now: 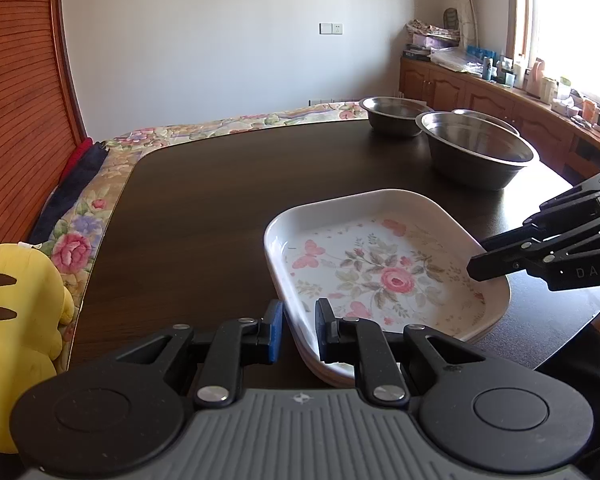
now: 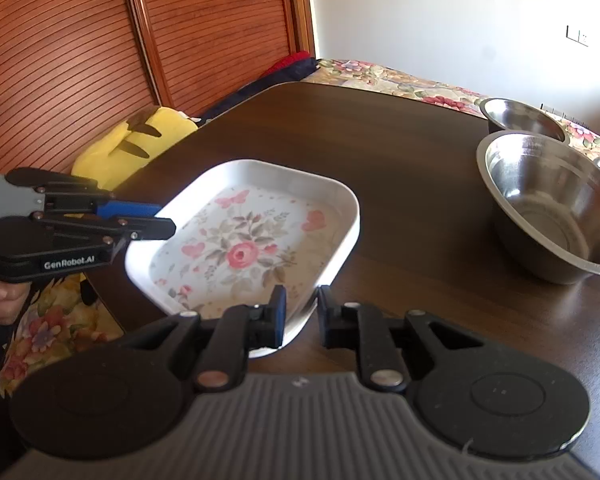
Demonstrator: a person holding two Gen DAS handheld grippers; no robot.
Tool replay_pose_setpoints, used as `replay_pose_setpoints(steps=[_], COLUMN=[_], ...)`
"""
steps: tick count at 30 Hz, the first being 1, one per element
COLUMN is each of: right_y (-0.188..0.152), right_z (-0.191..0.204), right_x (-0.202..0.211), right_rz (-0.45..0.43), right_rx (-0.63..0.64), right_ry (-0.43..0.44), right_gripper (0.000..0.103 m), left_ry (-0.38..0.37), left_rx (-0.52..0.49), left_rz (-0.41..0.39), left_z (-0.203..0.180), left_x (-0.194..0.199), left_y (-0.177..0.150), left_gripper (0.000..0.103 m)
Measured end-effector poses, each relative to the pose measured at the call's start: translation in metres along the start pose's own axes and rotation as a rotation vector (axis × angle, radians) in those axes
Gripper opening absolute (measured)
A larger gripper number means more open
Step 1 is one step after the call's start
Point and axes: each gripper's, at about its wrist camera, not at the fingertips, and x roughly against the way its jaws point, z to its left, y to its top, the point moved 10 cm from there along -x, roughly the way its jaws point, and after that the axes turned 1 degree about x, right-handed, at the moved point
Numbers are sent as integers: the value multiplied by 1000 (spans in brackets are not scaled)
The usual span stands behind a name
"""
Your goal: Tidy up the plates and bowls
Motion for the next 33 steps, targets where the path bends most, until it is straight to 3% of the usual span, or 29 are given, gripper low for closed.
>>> replay_pose_setpoints(steps=[14,22,33], right_y=[13,24,15], right_z=[-27,-61,-129], right_x=[34,73,99], right_rz=[-109,-231,-324], right_rx=[-41,-45,-96], right_ry=[-63,-170,-274], right_gripper=[19,19,19], left_ry=[-1,-69,-134], left_rx=[17,29,0], left_rz=[-82,-127,-136], left_z=[-1,-38,-100], left_x=[19,18,-7], left_y=[28,56,84], left_gripper=[21,21,21])
